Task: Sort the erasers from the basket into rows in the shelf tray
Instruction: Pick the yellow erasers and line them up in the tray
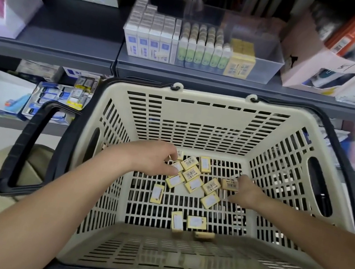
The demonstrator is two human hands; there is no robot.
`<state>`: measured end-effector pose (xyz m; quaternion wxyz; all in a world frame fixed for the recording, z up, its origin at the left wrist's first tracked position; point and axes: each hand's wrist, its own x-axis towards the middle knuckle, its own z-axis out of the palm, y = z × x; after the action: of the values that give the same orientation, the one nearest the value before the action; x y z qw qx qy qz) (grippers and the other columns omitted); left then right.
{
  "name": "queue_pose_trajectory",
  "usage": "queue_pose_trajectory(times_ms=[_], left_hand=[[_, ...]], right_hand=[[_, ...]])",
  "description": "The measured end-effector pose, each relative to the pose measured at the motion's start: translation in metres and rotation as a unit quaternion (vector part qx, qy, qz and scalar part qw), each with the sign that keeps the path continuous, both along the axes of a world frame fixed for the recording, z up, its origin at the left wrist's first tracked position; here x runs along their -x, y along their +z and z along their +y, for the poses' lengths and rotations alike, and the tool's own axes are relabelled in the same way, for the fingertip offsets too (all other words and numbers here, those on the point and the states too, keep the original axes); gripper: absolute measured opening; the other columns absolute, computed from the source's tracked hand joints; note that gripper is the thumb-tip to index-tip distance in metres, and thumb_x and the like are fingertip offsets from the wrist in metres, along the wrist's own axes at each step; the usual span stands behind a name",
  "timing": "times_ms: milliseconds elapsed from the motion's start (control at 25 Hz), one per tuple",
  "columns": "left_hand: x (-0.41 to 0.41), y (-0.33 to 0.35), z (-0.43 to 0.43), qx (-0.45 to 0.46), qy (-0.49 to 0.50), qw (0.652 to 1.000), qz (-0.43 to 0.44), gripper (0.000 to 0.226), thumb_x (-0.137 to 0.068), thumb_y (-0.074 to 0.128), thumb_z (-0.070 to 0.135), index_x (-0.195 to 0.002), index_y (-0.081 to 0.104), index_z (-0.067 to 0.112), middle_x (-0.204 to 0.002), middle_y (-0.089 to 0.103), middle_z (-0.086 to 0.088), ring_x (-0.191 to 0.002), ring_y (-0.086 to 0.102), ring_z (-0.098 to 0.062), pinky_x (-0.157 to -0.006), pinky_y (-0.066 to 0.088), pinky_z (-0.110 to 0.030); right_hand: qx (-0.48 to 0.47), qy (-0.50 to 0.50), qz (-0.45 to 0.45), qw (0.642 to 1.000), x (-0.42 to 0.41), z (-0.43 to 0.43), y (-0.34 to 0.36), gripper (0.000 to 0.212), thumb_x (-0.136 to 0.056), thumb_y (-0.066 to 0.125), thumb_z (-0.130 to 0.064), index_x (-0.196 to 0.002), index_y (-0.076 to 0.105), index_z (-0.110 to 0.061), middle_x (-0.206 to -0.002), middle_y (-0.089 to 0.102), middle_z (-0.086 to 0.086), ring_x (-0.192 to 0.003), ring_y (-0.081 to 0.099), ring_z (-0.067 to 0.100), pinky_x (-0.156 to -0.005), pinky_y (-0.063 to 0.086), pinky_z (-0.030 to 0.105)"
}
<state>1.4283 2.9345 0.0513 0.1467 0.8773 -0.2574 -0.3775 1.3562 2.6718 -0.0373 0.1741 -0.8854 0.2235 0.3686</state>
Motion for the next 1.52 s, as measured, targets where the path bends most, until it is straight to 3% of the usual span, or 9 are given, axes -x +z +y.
queue_pose_trajectory(times_ms=[280, 480, 760, 1000, 1120, 1240, 1360, 1440, 1520], left_hand=[[0.011, -0.015, -0.021, -0.060, -0.063, 0.996, 0.029, 0.045, -0.092, 0.050, 0.041, -0.130, 0.046, 0.018, -0.129, 0.051, -0.001, -0.112, 0.052, -0.019, -0.094, 0.044, -0.034], [0.015, -0.022, -0.022, -0.073, -0.069, 0.994, 0.043, 0.045, -0.093, 0.050, 0.039, -0.131, 0.045, 0.016, -0.129, 0.052, -0.001, -0.110, 0.052, -0.018, -0.091, 0.044, -0.030], [0.019, -0.027, -0.028, -0.083, -0.084, 0.991, 0.063, 0.046, -0.094, 0.049, 0.039, -0.132, 0.045, 0.013, -0.127, 0.053, -0.003, -0.109, 0.053, -0.019, -0.090, 0.044, -0.030], [0.019, -0.031, -0.028, -0.071, -0.075, 0.993, 0.064, 0.046, -0.094, 0.049, 0.039, -0.132, 0.045, 0.013, -0.130, 0.052, -0.003, -0.113, 0.051, -0.019, -0.095, 0.043, -0.031], [0.018, -0.032, -0.027, -0.064, -0.069, 0.994, 0.061, 0.045, -0.094, 0.049, 0.039, -0.131, 0.046, 0.013, -0.130, 0.051, -0.003, -0.113, 0.051, -0.018, -0.093, 0.042, -0.030], [0.017, -0.036, -0.025, -0.064, -0.061, 0.994, 0.058, 0.043, -0.094, 0.048, 0.039, -0.128, 0.048, 0.013, -0.125, 0.054, -0.003, -0.109, 0.053, -0.019, -0.091, 0.044, -0.031], [0.018, -0.043, -0.028, -0.041, -0.007, 0.997, 0.060, 0.049, -0.094, 0.035, 0.053, -0.107, 0.057, 0.011, -0.094, 0.056, -0.006, -0.080, 0.054, -0.018, -0.070, 0.045, -0.028], [0.017, -0.047, -0.034, 0.027, 0.174, 0.961, 0.215, 0.068, -0.091, 0.022, 0.064, -0.104, 0.060, 0.009, -0.092, 0.060, -0.008, -0.074, 0.057, -0.016, -0.064, 0.048, -0.027], [0.013, -0.052, -0.036, 0.098, 0.337, 0.815, 0.461, 0.087, -0.084, 0.012, 0.074, -0.112, 0.058, 0.005, -0.111, 0.062, -0.019, -0.085, 0.064, -0.025, -0.068, 0.054, -0.033]], right_hand=[[-0.089, 0.115, -0.045, 0.988, -0.006, 0.019, 0.001, 0.054, -0.081, 0.068, -0.027, -0.127, 0.044, -0.013, -0.105, 0.056, 0.001, -0.087, 0.054, 0.014, -0.065, 0.042, 0.024], [-0.096, 0.332, 0.101, 0.933, 0.034, 0.036, -0.009, 0.044, -0.079, 0.070, -0.033, -0.114, 0.052, -0.013, -0.101, 0.059, 0.002, -0.088, 0.054, 0.016, -0.066, 0.042, 0.024], [-0.214, 0.235, -0.019, 0.948, 0.023, 0.035, -0.010, 0.012, -0.086, 0.063, -0.017, -0.096, 0.064, -0.011, -0.092, 0.068, 0.003, -0.079, 0.063, 0.012, -0.071, 0.046, 0.013], [-0.068, 0.460, -0.058, 0.883, 0.029, 0.044, -0.019, 0.047, -0.084, 0.059, -0.041, -0.124, 0.049, -0.017, -0.139, 0.040, 0.008, -0.107, 0.054, 0.022, -0.076, 0.044, 0.026], [-0.005, 0.540, -0.070, 0.839, 0.035, 0.054, -0.021, 0.052, -0.083, 0.061, -0.038, -0.126, 0.045, -0.014, -0.131, 0.038, 0.010, -0.103, 0.053, 0.025, -0.068, 0.046, 0.032], [-0.055, 0.483, -0.100, 0.868, 0.034, 0.058, -0.017, 0.038, -0.081, 0.063, -0.033, -0.112, 0.056, -0.012, -0.116, 0.045, 0.006, -0.096, 0.054, 0.023, -0.066, 0.045, 0.029], [-0.157, 0.308, -0.167, 0.923, 0.017, 0.058, 0.002, 0.026, -0.076, 0.070, -0.032, -0.094, 0.063, -0.014, -0.094, 0.050, -0.002, -0.085, 0.054, 0.016, -0.070, 0.046, 0.026], [-0.182, 0.227, -0.244, 0.925, 0.002, 0.060, 0.018, 0.025, -0.074, 0.074, -0.031, -0.086, 0.063, -0.012, -0.080, 0.047, -0.008, -0.072, 0.049, 0.009, -0.063, 0.039, 0.016], [-0.207, 0.233, -0.288, 0.906, -0.006, 0.065, 0.030, 0.028, -0.073, 0.074, -0.028, -0.094, 0.063, -0.013, -0.082, 0.041, -0.013, -0.071, 0.044, 0.000, -0.064, 0.034, 0.009]])
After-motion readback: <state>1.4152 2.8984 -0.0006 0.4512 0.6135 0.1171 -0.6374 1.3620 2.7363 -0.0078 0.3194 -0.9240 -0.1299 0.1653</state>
